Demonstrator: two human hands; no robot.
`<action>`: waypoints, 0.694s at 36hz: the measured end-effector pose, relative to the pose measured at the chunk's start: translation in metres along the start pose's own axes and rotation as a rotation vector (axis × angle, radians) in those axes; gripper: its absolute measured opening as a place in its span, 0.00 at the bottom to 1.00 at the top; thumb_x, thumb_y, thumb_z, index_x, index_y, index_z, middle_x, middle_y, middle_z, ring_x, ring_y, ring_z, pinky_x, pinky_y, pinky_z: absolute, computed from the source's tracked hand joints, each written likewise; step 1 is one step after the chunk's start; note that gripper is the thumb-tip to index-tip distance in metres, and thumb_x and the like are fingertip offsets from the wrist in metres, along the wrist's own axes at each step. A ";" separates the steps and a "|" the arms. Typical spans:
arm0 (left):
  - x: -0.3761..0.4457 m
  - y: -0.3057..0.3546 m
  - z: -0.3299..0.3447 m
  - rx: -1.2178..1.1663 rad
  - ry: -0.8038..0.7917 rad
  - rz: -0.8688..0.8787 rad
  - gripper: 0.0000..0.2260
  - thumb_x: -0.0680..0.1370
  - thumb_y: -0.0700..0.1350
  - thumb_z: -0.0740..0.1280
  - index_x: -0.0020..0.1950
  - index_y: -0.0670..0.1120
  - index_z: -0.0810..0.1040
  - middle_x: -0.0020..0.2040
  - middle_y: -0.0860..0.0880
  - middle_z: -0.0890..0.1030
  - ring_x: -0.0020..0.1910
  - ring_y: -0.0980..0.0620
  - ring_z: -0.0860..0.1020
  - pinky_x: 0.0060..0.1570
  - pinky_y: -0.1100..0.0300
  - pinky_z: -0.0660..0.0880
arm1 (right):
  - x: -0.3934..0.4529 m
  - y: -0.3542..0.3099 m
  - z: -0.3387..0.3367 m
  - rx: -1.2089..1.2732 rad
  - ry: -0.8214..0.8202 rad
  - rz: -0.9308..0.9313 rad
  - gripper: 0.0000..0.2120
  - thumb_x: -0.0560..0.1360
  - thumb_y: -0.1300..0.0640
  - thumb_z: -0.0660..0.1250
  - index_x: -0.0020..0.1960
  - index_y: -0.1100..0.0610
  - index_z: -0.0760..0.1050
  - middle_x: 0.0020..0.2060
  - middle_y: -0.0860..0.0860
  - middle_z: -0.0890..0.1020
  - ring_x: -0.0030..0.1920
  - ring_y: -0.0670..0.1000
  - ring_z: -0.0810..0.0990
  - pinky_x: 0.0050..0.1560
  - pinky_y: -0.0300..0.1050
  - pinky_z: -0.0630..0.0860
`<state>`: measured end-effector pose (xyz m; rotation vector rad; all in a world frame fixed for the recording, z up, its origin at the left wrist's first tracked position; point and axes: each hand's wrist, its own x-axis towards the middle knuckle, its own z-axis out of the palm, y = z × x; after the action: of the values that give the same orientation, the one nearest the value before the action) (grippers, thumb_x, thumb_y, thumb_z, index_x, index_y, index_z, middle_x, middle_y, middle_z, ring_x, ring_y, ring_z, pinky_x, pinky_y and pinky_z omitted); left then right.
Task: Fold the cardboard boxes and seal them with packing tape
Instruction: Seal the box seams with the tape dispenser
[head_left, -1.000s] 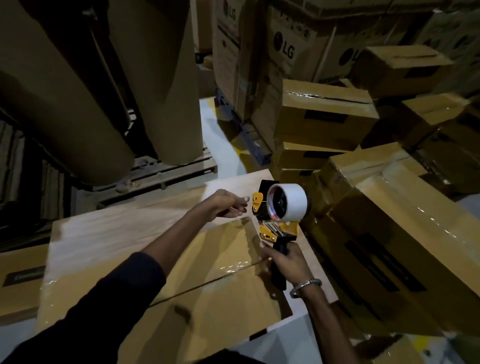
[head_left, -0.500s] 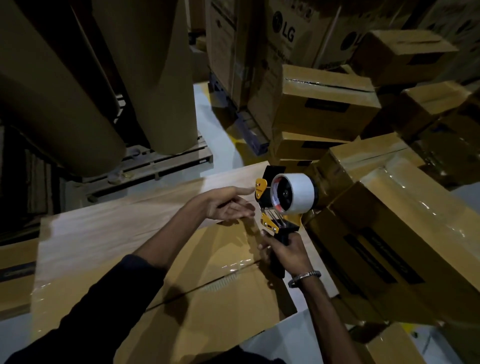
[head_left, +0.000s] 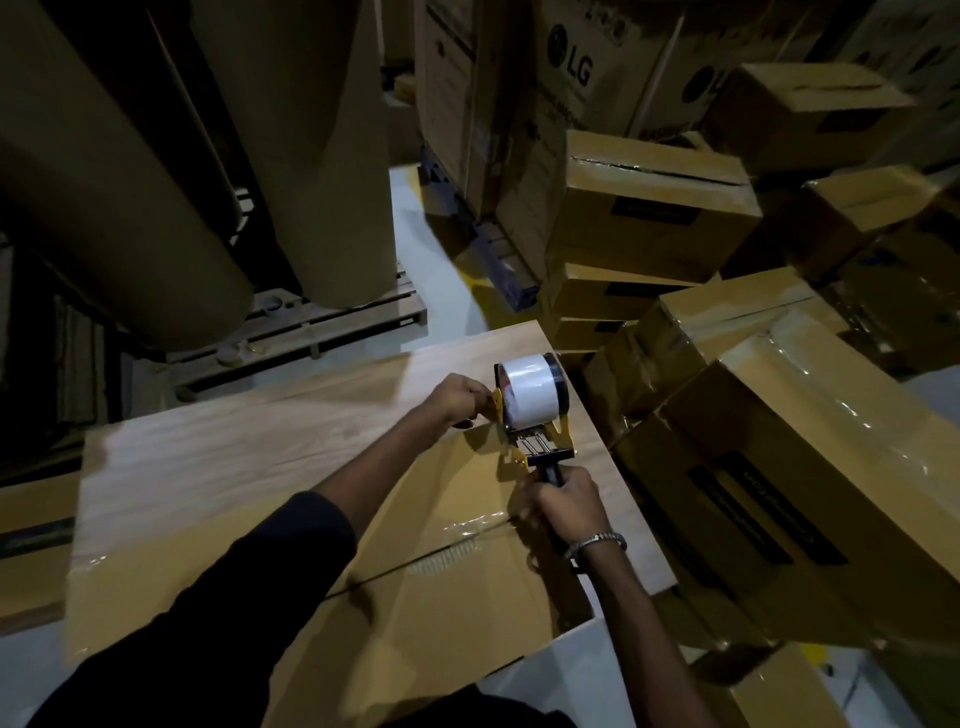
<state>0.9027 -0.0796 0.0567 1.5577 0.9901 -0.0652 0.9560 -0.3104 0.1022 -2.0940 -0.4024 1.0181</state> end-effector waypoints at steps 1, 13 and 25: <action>0.000 -0.001 0.002 -0.008 0.009 -0.029 0.09 0.77 0.34 0.69 0.50 0.41 0.88 0.45 0.43 0.86 0.39 0.50 0.78 0.37 0.61 0.75 | 0.000 0.001 0.000 0.042 -0.015 0.011 0.07 0.73 0.66 0.68 0.39 0.62 0.83 0.31 0.58 0.85 0.28 0.53 0.81 0.31 0.41 0.76; -0.009 -0.028 0.000 0.061 0.108 0.234 0.11 0.79 0.37 0.71 0.61 0.45 0.85 0.57 0.47 0.86 0.57 0.51 0.83 0.54 0.56 0.79 | 0.003 0.006 -0.004 0.254 -0.102 0.066 0.06 0.73 0.71 0.66 0.45 0.68 0.82 0.32 0.62 0.81 0.27 0.55 0.78 0.29 0.42 0.75; -0.027 -0.038 0.014 0.495 0.036 0.453 0.09 0.86 0.50 0.61 0.56 0.53 0.81 0.47 0.54 0.82 0.44 0.50 0.79 0.44 0.53 0.74 | 0.007 0.008 -0.008 0.245 -0.148 0.085 0.07 0.73 0.69 0.67 0.49 0.69 0.82 0.32 0.61 0.81 0.26 0.55 0.75 0.31 0.44 0.75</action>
<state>0.8690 -0.1096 0.0383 2.2141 0.6507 0.0393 0.9667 -0.3157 0.0954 -1.8362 -0.2482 1.2127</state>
